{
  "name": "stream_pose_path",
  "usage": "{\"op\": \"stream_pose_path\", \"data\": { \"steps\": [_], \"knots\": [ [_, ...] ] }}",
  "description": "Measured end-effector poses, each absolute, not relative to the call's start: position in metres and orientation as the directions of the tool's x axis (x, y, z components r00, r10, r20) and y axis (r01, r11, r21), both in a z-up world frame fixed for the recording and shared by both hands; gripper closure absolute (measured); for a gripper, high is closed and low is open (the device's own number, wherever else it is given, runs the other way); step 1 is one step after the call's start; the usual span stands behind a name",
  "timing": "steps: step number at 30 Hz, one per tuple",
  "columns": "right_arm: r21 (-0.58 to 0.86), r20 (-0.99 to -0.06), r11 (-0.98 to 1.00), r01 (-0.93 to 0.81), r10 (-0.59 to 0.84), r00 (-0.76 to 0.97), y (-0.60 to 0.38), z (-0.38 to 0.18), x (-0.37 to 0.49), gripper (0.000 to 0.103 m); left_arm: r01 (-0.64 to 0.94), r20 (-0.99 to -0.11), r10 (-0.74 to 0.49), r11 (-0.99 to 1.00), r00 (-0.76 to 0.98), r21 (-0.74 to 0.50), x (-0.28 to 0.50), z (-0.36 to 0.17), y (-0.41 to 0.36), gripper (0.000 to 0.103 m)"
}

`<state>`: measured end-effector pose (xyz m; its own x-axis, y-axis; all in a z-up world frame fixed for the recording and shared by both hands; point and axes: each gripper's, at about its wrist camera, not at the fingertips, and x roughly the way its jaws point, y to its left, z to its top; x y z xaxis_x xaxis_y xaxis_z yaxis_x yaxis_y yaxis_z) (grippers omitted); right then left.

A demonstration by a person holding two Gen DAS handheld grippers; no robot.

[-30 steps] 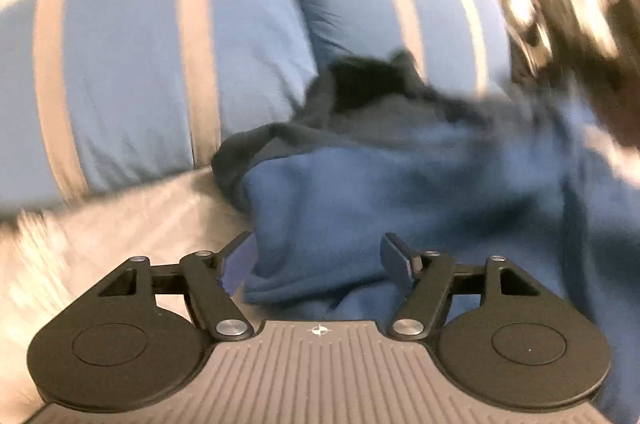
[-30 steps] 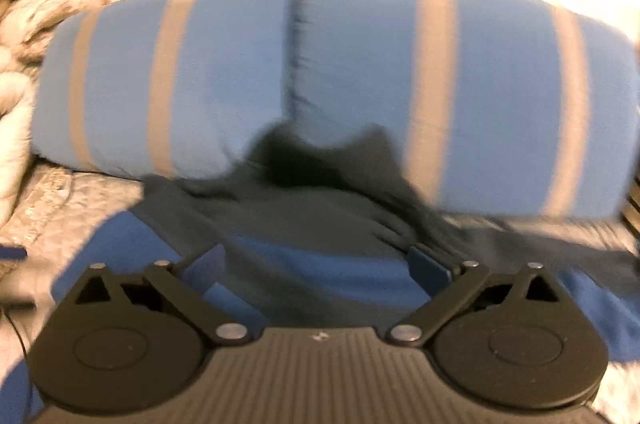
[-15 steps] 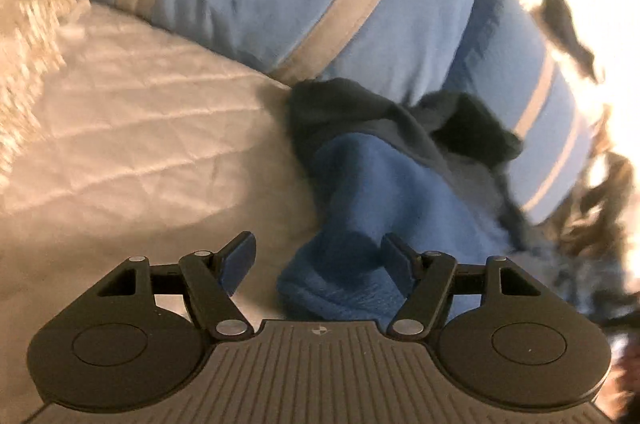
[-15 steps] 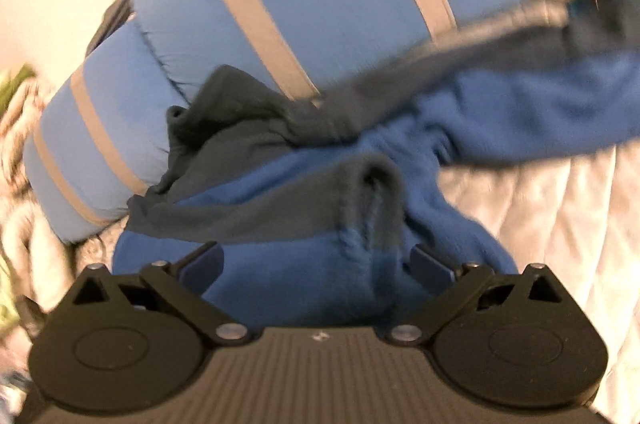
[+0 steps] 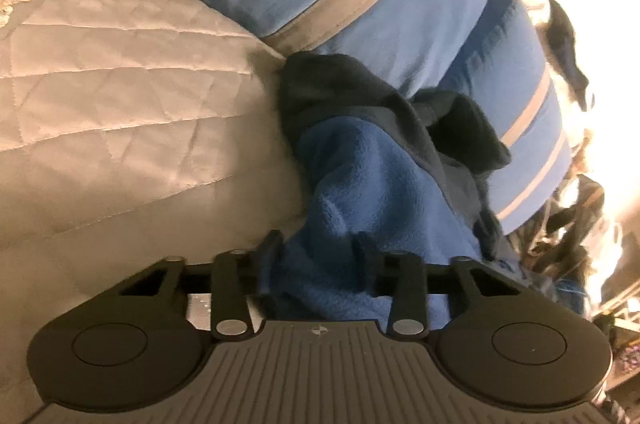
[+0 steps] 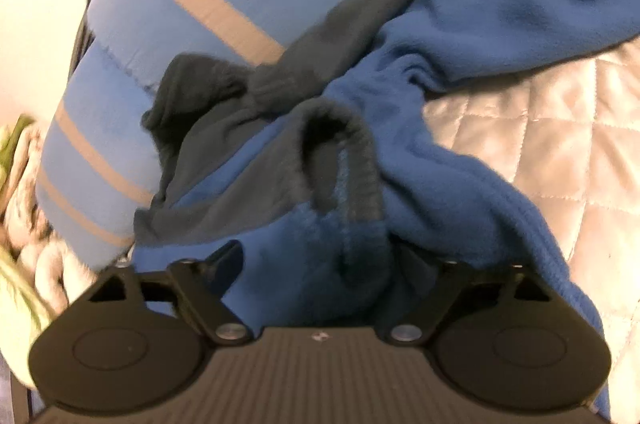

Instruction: Fold clothes

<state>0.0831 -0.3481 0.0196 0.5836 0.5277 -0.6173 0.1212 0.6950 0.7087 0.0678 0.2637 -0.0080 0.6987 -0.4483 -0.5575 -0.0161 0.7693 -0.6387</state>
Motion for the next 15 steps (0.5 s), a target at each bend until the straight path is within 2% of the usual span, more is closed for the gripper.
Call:
{"op": "stream_pose_path", "data": {
  "steps": [1, 2, 5, 9, 13, 15],
  "knots": [
    [0.705, -0.627, 0.693, 0.152, 0.509, 0.589, -0.349, 0.018, 0.083, 0.068, -0.017, -0.561, -0.438, 0.777, 0.703, -0.629, 0.066, -0.005, 0.262, 0.076],
    [0.702, -0.634, 0.692, 0.168, 0.5, 0.59, -0.35, 0.018, 0.083, 0.077, -0.018, -0.563, -0.428, 0.785, 0.707, -0.619, 0.065, -0.003, 0.261, 0.08],
    [0.661, -0.637, 0.739, 0.133, 0.459, 0.619, -0.343, 0.031, 0.079, 0.088, -0.017, -0.571, -0.39, 0.815, 0.722, -0.579, 0.06, 0.008, 0.254, 0.084],
    [0.601, -0.635, 0.795, 0.084, 0.412, 0.653, -0.337, 0.051, 0.078, 0.09, -0.018, -0.573, -0.34, 0.849, 0.746, -0.528, 0.055, 0.025, 0.244, 0.085],
    [0.533, -0.659, 0.844, 0.059, 0.37, 0.655, -0.333, 0.051, 0.086, 0.09, -0.037, -0.62, -0.271, 0.898, 0.736, -0.438, 0.059, 0.024, 0.229, 0.084],
    [0.496, -0.683, 0.866, 0.058, 0.348, 0.643, -0.329, 0.047, 0.091, 0.089, -0.053, -0.63, -0.258, 0.901, 0.733, -0.431, 0.061, 0.019, 0.228, 0.079]
  ]
}}
